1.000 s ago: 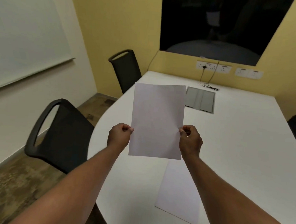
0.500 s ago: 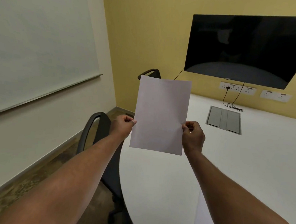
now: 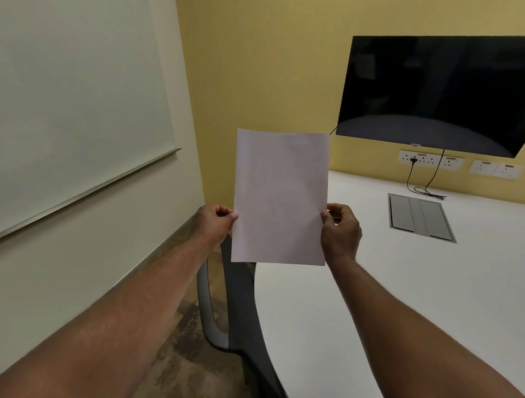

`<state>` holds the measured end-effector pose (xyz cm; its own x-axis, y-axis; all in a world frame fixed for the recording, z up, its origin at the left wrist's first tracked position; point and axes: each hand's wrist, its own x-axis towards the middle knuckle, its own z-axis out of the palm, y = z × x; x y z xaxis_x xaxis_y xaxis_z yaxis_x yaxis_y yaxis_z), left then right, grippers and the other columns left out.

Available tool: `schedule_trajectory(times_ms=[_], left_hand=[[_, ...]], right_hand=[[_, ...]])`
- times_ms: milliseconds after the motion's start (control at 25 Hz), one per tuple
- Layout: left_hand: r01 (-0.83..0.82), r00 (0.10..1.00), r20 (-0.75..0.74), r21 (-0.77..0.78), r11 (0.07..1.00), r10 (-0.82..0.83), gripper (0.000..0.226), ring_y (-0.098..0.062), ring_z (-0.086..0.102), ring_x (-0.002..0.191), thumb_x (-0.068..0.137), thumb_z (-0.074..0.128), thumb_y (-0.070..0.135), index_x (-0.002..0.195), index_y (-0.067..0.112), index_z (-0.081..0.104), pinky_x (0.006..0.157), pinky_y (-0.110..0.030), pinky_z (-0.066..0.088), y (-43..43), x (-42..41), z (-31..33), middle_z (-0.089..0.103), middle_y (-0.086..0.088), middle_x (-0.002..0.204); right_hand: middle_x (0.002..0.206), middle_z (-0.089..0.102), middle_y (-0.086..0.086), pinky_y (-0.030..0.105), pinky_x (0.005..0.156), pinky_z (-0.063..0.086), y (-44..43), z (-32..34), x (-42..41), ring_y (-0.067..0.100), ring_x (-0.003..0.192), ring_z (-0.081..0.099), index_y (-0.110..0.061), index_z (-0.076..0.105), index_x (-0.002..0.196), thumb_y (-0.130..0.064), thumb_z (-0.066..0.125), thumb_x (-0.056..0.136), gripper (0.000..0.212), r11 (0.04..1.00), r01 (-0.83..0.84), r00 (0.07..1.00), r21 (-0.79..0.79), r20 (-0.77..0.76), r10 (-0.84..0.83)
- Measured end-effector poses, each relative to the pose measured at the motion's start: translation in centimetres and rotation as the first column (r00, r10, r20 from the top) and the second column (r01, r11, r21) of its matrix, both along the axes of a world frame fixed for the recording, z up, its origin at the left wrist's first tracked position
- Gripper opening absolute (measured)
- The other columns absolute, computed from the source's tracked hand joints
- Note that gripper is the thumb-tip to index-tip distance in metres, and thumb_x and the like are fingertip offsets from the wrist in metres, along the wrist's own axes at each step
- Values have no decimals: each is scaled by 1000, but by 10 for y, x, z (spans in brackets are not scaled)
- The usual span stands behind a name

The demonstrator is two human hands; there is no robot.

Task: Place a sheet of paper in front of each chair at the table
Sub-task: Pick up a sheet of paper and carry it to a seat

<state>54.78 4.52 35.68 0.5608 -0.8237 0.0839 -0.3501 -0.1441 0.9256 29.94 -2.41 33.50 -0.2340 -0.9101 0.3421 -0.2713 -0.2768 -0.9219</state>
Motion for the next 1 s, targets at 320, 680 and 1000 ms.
schedule_trajectory(times_ms=[320,680,1000], left_hand=[[65,998,14,-4,998,-65,10,-15,66,69,93,71,17,88,8,70,58,-20,48,-86,102,-12,69,0,80],[224,974,38,41,974,-225,16,-22,70,76,93,71,21,92,5,71,61,-25,54,-231,203,-16,73,-6,87],[395,914,66,67,916,-399,16,-21,70,79,93,70,22,78,17,66,68,-27,51,-378,258,-10,70,2,81]], right_hand=[[86,68,-12,50,95,51,-66,-20,99,18,87,66,-30,65,96,-20,66,89,12,998,56,998,-41,18,-56],[93,71,-3,45,89,56,-173,-28,198,21,89,67,-19,69,102,-18,67,91,11,971,240,970,22,35,-240],[89,70,-5,41,86,56,-270,-29,255,19,86,66,-21,68,99,-17,68,90,10,914,400,916,60,17,-402]])
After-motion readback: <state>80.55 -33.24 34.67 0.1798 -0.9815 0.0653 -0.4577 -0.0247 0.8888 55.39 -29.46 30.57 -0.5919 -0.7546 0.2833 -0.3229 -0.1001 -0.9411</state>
